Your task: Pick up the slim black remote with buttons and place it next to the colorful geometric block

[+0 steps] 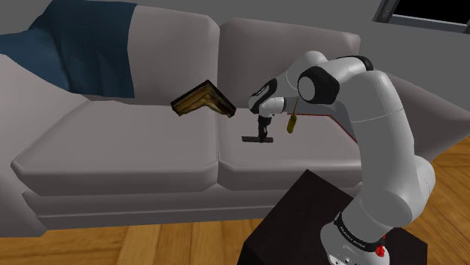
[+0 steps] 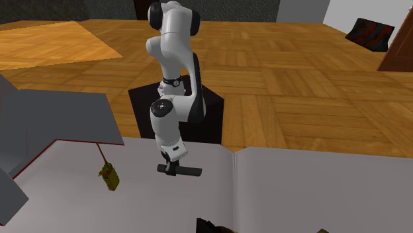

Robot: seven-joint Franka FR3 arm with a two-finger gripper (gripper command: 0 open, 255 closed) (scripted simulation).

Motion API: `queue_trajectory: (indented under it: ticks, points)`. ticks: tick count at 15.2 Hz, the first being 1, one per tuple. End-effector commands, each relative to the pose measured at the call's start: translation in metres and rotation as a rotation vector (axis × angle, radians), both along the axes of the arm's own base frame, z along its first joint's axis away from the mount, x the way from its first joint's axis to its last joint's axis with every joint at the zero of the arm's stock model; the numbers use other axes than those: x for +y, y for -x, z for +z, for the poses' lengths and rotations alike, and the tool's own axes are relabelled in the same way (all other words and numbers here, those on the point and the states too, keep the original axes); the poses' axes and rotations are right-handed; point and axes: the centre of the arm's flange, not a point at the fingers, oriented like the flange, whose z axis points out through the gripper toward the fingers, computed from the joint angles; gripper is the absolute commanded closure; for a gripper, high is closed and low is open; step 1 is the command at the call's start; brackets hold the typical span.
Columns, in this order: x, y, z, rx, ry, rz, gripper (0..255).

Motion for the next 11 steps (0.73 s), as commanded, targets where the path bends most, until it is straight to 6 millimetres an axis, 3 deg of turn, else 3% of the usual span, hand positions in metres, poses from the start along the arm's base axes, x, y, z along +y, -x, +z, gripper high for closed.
queue_trajectory:
  ticks: [1,7,11]
  points:
    - [0.001,0.001,-0.002,0.004,-0.002,0.0,255]
    - [0.001,0.001,-0.002,0.004,-0.002,0.0,255]
    - [0.001,0.001,0.019,0.004,-0.002,0.0,255]
